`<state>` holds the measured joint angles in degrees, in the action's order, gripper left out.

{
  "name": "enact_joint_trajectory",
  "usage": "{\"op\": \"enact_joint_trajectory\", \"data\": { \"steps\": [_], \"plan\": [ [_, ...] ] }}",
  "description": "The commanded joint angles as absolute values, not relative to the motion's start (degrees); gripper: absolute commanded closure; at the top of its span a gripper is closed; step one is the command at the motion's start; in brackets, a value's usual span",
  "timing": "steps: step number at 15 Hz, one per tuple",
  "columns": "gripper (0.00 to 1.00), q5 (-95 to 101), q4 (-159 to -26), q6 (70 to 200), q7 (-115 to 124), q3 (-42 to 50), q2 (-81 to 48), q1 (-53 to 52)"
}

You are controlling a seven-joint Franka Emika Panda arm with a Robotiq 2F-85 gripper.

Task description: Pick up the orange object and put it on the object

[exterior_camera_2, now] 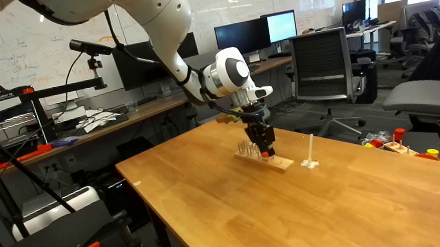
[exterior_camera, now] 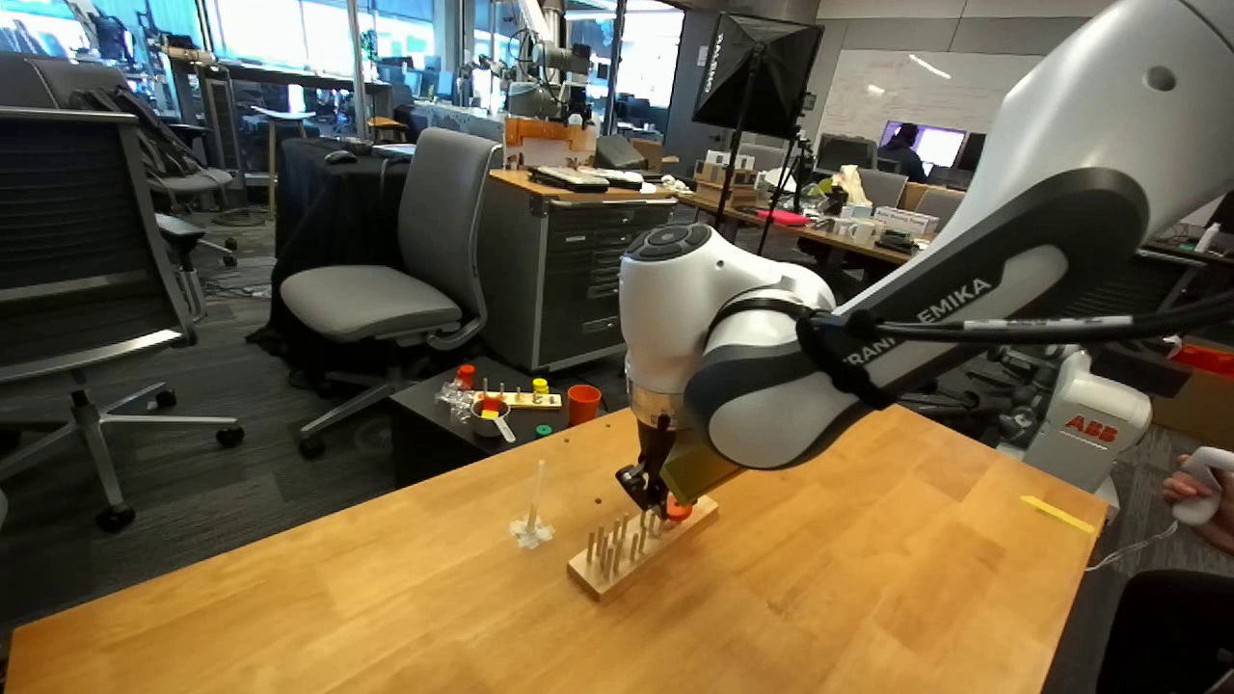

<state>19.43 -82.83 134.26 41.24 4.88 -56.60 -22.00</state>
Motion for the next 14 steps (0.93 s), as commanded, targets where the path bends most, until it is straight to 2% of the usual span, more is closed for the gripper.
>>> {"op": "enact_joint_trajectory", "data": {
  "steps": [1,14],
  "plan": [
    [0.83,17.5,-80.1,134.1,41.7,5.7,-58.3,-23.0],
    [0.83,15.4,-81.6,133.4,43.0,5.8,-56.9,-22.8]
  ]
}}
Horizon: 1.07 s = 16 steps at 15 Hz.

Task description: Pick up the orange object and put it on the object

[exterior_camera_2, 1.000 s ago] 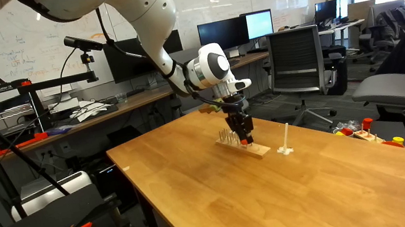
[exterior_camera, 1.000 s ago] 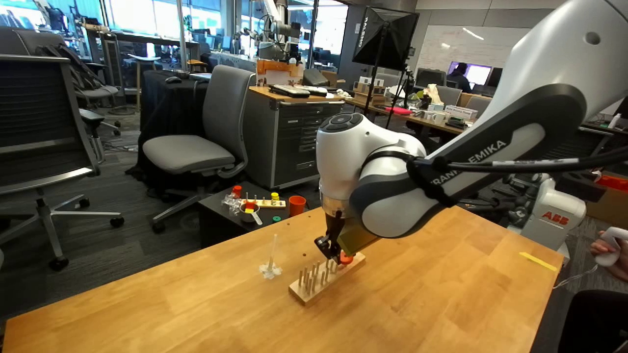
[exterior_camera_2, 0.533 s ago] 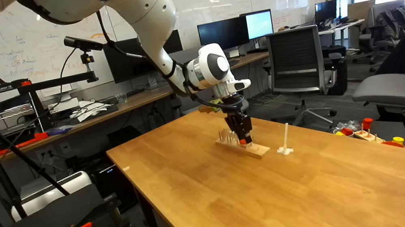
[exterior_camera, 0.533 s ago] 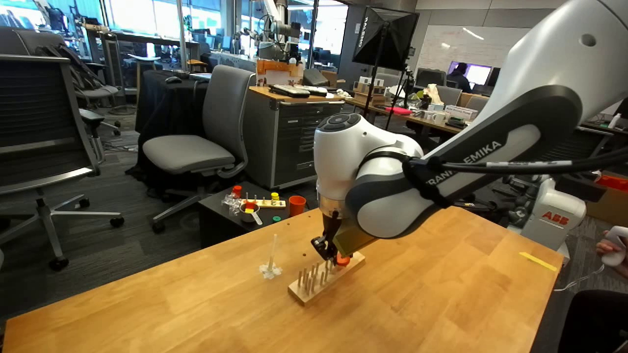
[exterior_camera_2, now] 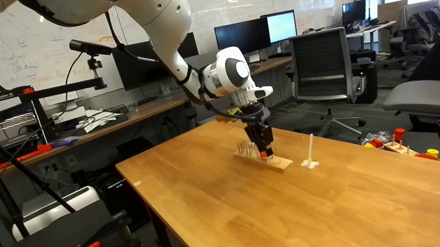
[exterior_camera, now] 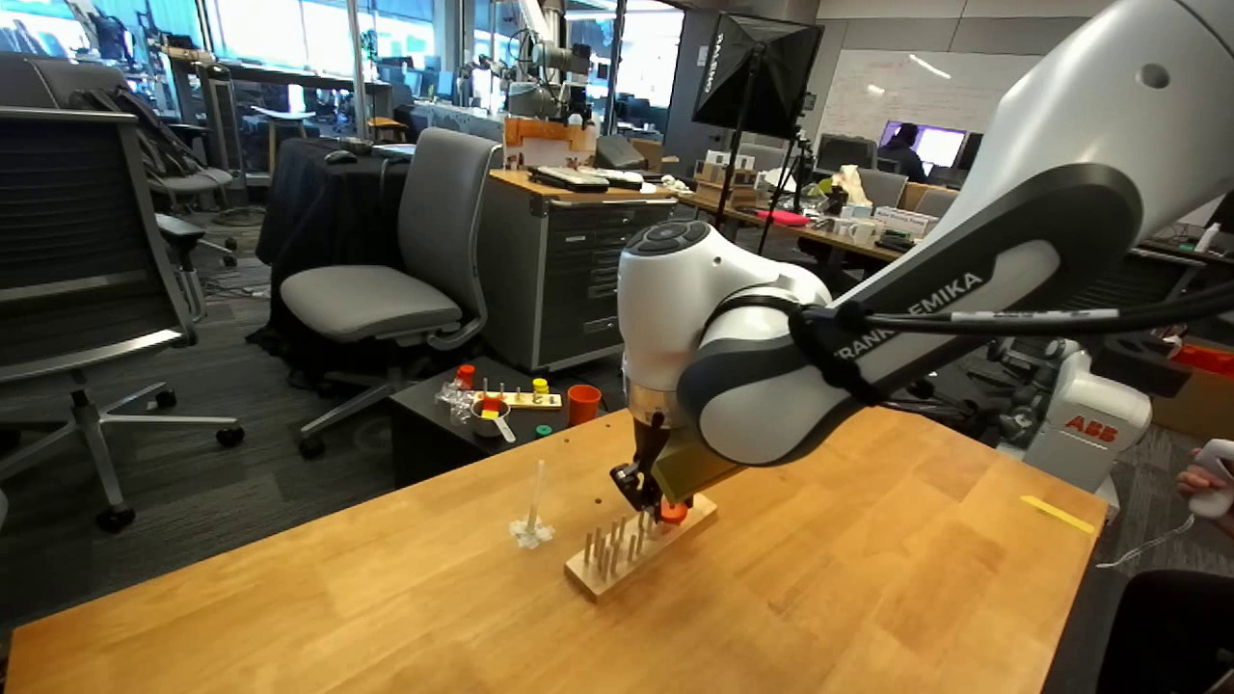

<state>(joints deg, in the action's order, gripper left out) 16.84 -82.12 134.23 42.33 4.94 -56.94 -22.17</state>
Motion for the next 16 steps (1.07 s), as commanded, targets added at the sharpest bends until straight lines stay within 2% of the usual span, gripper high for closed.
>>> {"op": "enact_joint_trajectory", "data": {
  "steps": [1,16],
  "plan": [
    [0.83,15.3,-81.6,133.4,43.1,5.9,-56.8,-22.8],
    [0.83,15.8,-83.3,133.4,45.2,6.6,-54.1,-23.0]
  ]
}}
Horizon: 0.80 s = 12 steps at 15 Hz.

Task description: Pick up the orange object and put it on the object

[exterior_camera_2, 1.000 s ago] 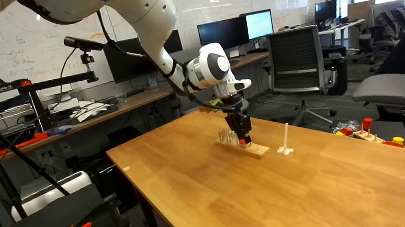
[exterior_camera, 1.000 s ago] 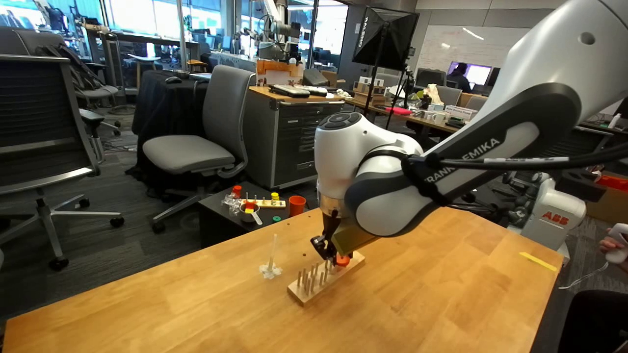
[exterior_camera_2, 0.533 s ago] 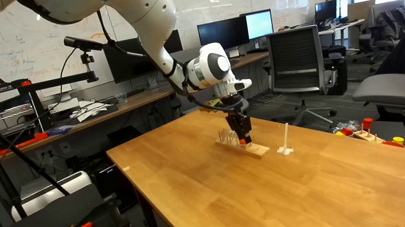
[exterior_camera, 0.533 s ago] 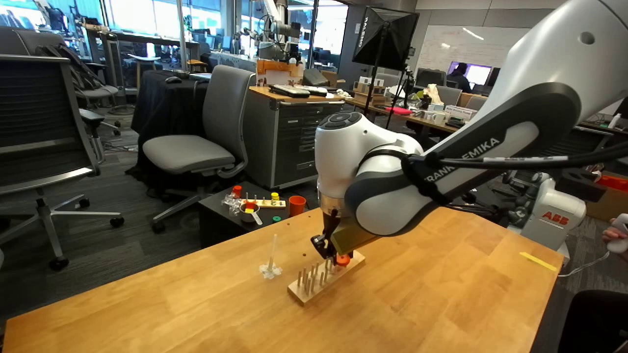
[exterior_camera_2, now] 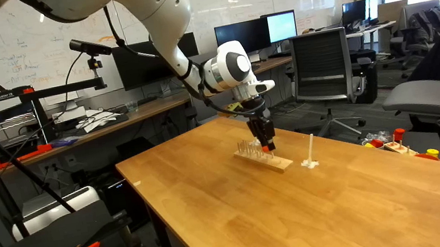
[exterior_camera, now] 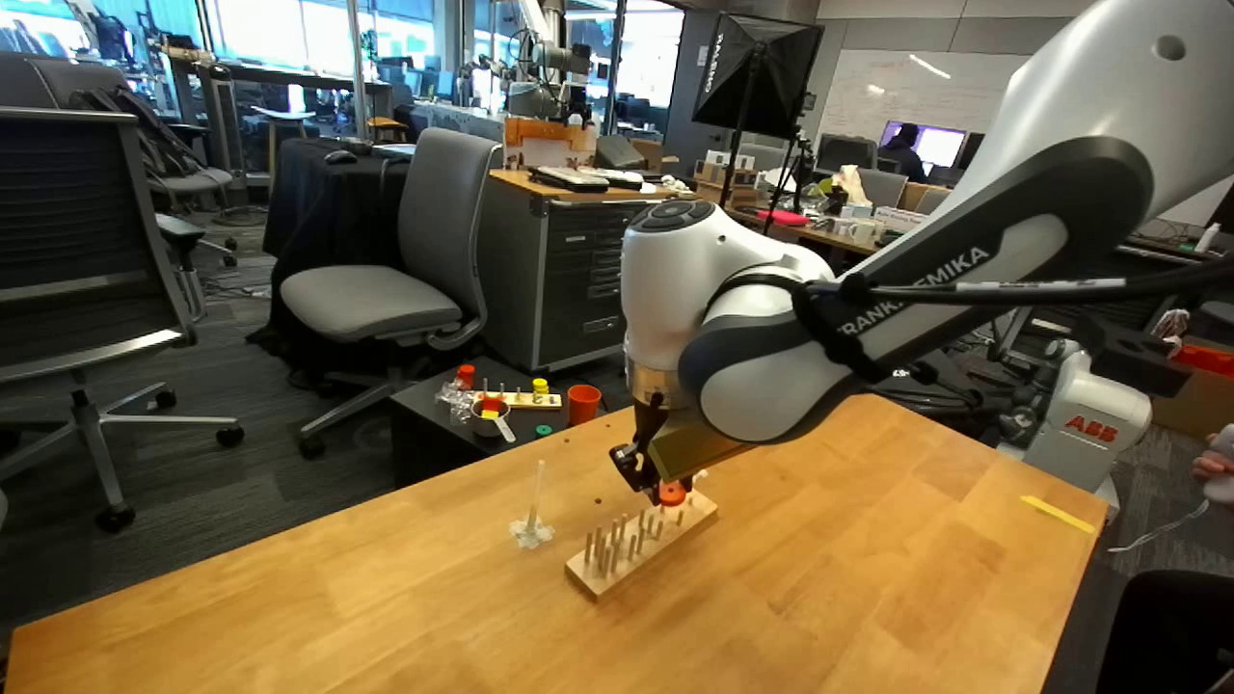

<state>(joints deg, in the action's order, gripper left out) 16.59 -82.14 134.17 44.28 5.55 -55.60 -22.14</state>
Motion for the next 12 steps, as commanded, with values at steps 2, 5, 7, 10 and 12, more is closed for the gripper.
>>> {"op": "enact_joint_trajectory", "data": {
  "steps": [2,5,7,10,12],
  "plan": [
    [0.83,15.5,-83.6,133.3,45.4,6.3,-54.1,-22.8],
    [0.83,15.2,-84.3,133.0,45.9,6.2,-54.1,-22.7],
    [0.83,15.2,-84.7,132.8,46.4,6.2,-53.9,-22.7],
    [0.83,15.3,-85.0,132.4,47.0,6.2,-53.6,-22.8],
    [0.83,15.4,-85.4,133.1,47.1,6.1,-53.5,-22.6]
  ]
}}
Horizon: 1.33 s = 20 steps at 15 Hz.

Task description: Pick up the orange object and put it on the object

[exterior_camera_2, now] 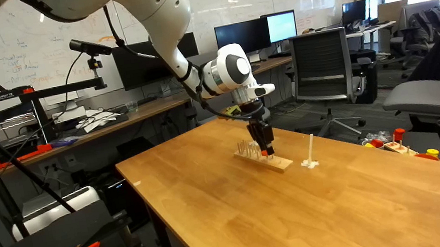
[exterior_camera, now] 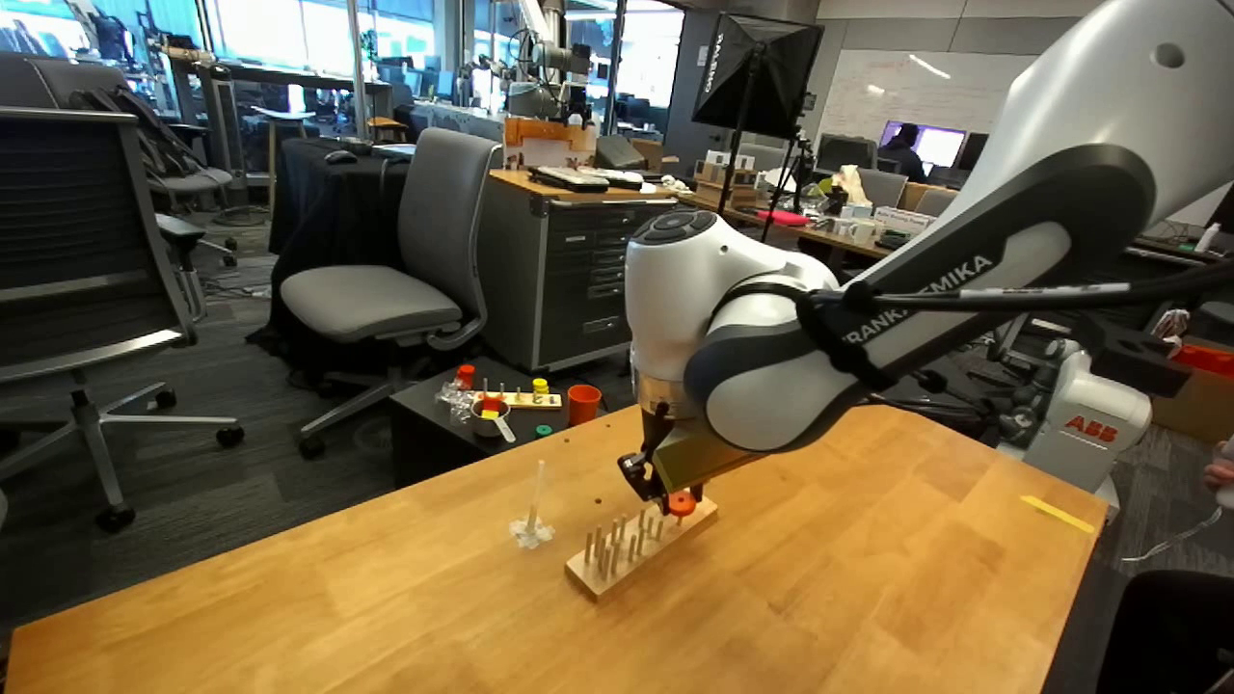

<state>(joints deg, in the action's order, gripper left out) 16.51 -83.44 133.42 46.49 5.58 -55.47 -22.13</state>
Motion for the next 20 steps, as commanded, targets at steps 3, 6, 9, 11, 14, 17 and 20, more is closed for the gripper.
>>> {"op": "enact_joint_trajectory", "data": {
  "steps": [3,6,9,11,14,17,20],
  "plan": [
    [0.83,15.2,-85.3,133.3,46.9,5.8,-54.0,-22.5],
    [0.83,15.0,-85.6,133.3,46.8,5.7,-54.1,-22.3],
    [0.83,14.6,-85.8,133.3,46.9,5.6,-54.0,-22.2],
    [0.83,14.4,-85.8,133.4,46.8,5.6,-54.0,-22.1],
    [0.83,14.2,-85.6,133.6,46.7,5.7,-54.3,-22.0],
    [0.83,14.3,-85.3,133.7,46.7,5.9,-54.4,-22.0],
    [0.83,14.4,-85.0,133.5,46.7,6.0,-54.6,-22.0]
  ]
}}
